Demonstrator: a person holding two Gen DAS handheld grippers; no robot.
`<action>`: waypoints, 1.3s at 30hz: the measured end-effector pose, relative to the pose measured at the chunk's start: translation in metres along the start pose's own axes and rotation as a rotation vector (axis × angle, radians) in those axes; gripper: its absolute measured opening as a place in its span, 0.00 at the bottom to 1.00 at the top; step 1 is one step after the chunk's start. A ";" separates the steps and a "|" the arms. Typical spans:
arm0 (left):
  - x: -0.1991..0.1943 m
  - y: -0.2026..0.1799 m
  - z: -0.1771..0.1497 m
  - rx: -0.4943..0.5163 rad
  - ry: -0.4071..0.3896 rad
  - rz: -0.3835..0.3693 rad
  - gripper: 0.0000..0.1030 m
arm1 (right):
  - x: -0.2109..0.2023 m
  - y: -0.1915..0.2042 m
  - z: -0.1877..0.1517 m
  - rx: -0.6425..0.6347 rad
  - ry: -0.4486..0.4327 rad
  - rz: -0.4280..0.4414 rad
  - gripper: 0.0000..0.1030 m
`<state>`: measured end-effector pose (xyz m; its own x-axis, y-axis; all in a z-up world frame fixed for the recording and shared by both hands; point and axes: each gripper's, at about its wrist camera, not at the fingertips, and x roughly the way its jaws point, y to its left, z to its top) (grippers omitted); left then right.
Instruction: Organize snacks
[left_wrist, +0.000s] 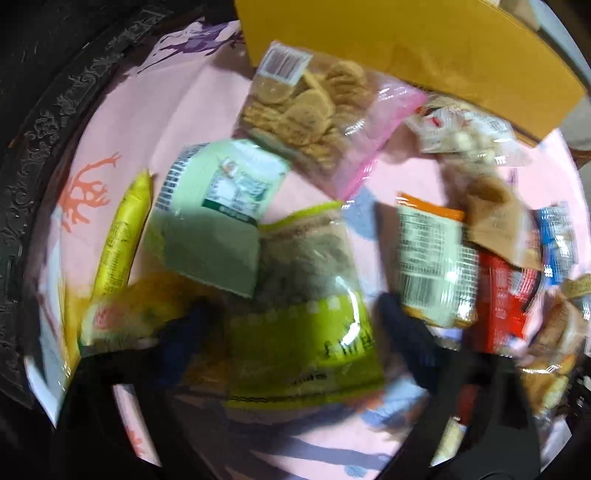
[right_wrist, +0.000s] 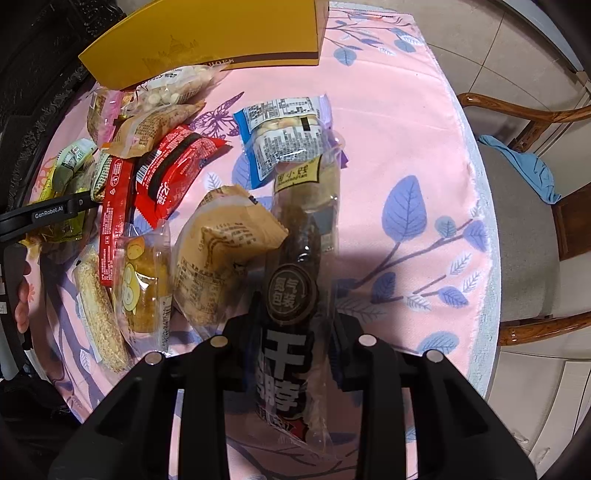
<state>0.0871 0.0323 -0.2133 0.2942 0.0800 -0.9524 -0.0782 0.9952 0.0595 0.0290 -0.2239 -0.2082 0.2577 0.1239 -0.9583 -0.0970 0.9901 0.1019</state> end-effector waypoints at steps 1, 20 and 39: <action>-0.002 -0.003 -0.001 0.031 -0.004 0.011 0.62 | 0.000 0.000 0.000 0.001 -0.001 -0.002 0.30; -0.090 0.043 -0.020 -0.079 -0.141 -0.186 0.59 | -0.063 0.004 0.010 -0.020 -0.217 -0.027 0.25; -0.138 -0.017 0.104 -0.025 -0.306 -0.284 0.59 | -0.108 0.057 0.127 -0.054 -0.406 0.133 0.25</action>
<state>0.1469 0.0099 -0.0516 0.5764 -0.1807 -0.7970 0.0253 0.9787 -0.2037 0.1179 -0.1723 -0.0648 0.5959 0.2770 -0.7538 -0.2026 0.9601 0.1927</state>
